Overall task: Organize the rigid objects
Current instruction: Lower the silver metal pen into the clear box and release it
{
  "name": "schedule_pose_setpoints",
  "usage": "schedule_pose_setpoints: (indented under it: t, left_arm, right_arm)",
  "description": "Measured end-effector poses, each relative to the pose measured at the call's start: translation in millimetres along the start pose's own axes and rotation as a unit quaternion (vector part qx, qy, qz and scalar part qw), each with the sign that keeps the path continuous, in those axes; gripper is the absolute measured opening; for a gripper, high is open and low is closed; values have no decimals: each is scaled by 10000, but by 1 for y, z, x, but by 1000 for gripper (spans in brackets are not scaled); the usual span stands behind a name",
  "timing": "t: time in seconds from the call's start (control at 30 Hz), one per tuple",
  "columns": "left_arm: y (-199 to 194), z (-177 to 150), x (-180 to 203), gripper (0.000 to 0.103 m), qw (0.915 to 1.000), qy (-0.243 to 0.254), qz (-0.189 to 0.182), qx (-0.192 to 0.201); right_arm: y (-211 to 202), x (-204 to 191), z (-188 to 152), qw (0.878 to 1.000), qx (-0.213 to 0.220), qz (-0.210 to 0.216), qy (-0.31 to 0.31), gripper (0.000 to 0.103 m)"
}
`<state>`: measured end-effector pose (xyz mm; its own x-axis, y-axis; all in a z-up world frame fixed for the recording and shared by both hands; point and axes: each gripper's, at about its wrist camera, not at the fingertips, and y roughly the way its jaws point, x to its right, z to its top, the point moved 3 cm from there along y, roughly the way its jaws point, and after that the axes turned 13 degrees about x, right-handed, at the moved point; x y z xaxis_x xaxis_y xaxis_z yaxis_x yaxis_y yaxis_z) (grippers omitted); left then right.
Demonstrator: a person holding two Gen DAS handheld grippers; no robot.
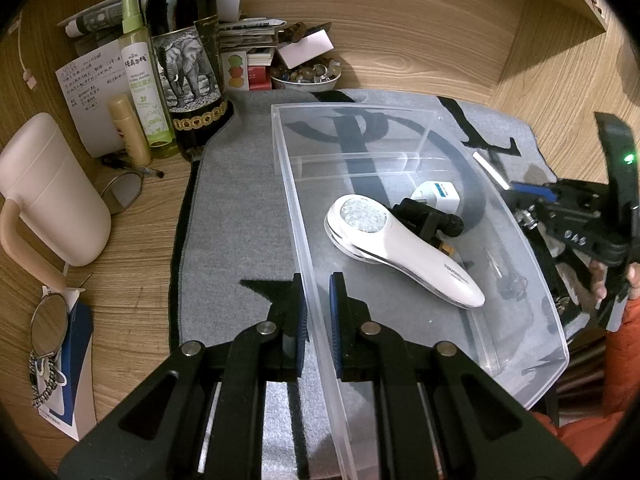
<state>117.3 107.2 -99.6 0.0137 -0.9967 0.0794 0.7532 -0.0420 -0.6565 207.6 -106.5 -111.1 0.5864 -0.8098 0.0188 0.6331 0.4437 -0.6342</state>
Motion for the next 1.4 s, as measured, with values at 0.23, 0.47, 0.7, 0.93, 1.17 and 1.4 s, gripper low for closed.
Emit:
schedule_pose_setpoints:
  t: [0.23,0.47,0.7,0.93,1.17,1.4]
  left_arm:
    - [0,-1,-1,10,10000,4,-1,2]
    - [0,-1,-1,10,10000,6,-3,-3]
    - [0,-1,-1,10,10000,1,-2,0]
    - [0,0,-2,10,10000,3,-5,0]
    - [0,0,-2,10,10000,-5,-19,2]
    - [0,0,-2,10,10000,-8,-30,9]
  right_arm:
    - [-28,-3,21,9990,444,-25,-22,15]
    - [-51,-19,44,9961,862,83,-179,15]
    - [-63,-45,60,9922,1146,342,-354,15]
    - [-56,-68,63,9900,1140,636,-529,15]
    - [-30,-91,54,9906,809,890,-648,15]
    - [1,-102,40,9922,348,875,-819,15]
